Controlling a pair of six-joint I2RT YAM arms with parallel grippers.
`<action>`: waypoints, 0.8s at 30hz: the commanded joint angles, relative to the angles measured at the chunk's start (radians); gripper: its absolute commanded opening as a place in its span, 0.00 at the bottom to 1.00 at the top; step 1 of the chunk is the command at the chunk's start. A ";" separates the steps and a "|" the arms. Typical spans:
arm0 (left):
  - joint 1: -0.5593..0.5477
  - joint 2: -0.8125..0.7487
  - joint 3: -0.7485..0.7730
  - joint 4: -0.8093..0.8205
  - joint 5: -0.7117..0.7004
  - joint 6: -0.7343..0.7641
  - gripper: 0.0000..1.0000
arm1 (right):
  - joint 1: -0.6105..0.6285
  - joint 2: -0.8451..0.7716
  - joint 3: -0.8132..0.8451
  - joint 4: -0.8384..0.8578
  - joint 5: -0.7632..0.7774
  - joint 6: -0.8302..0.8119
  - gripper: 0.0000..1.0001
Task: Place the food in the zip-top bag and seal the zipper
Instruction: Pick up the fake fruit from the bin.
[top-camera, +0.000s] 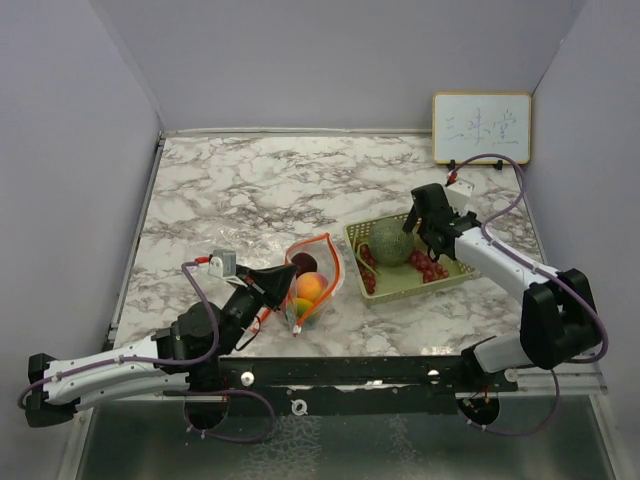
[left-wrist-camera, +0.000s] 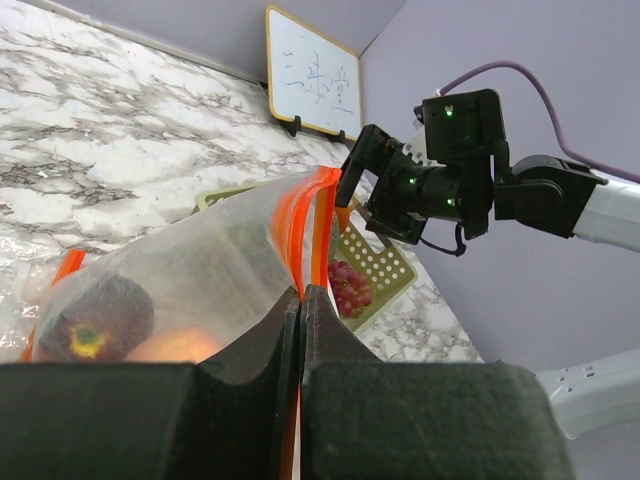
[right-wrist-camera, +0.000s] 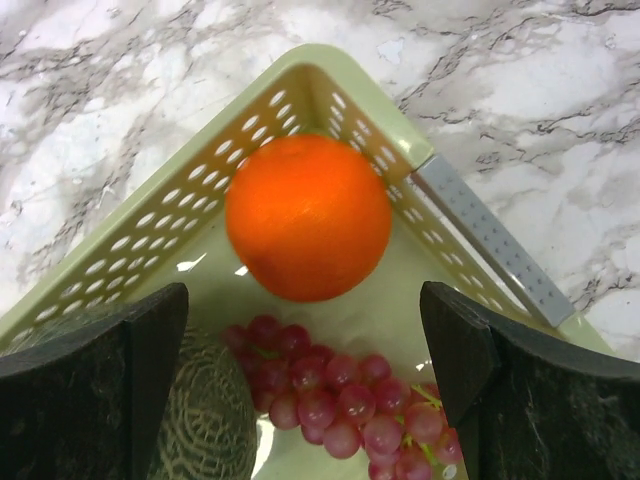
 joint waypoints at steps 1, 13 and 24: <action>-0.002 -0.030 -0.006 -0.021 -0.012 0.027 0.00 | -0.051 0.046 0.014 0.095 -0.008 -0.003 0.98; -0.002 -0.028 -0.010 -0.023 -0.042 0.047 0.00 | -0.079 0.184 0.000 0.223 -0.077 -0.054 0.78; -0.002 -0.014 0.002 -0.036 -0.047 0.030 0.00 | -0.079 0.057 -0.004 0.155 -0.094 -0.056 0.21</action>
